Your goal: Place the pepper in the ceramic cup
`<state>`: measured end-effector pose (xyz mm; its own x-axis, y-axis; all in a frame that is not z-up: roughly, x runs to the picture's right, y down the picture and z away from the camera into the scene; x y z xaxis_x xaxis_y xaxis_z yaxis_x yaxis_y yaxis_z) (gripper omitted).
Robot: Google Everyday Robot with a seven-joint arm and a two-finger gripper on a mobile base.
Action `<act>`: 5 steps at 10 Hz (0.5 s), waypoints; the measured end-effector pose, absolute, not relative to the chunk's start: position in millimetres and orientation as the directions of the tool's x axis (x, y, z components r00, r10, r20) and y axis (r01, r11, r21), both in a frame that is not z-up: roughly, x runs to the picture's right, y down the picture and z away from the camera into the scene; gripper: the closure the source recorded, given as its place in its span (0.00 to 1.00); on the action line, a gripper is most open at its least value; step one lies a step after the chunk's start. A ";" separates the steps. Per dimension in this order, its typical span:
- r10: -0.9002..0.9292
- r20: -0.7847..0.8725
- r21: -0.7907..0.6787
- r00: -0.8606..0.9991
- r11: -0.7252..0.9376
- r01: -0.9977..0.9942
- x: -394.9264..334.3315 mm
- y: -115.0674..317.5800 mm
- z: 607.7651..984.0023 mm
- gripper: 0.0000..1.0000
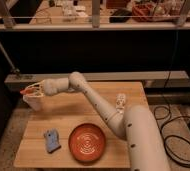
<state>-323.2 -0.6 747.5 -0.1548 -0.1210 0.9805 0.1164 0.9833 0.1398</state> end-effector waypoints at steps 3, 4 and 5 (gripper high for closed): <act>-0.121 0.978 0.140 -0.169 0.984 0.108 -322.7 -1.6 746.5 0.56; -0.116 0.974 0.135 -0.193 0.987 0.090 -324.1 -7.2 741.2 0.67; -0.113 0.970 0.135 -0.216 0.987 0.089 -327.2 -8.0 732.9 0.77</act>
<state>-327.2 -8.0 732.9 -0.2163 -0.1134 0.9697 0.0894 0.9868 0.1354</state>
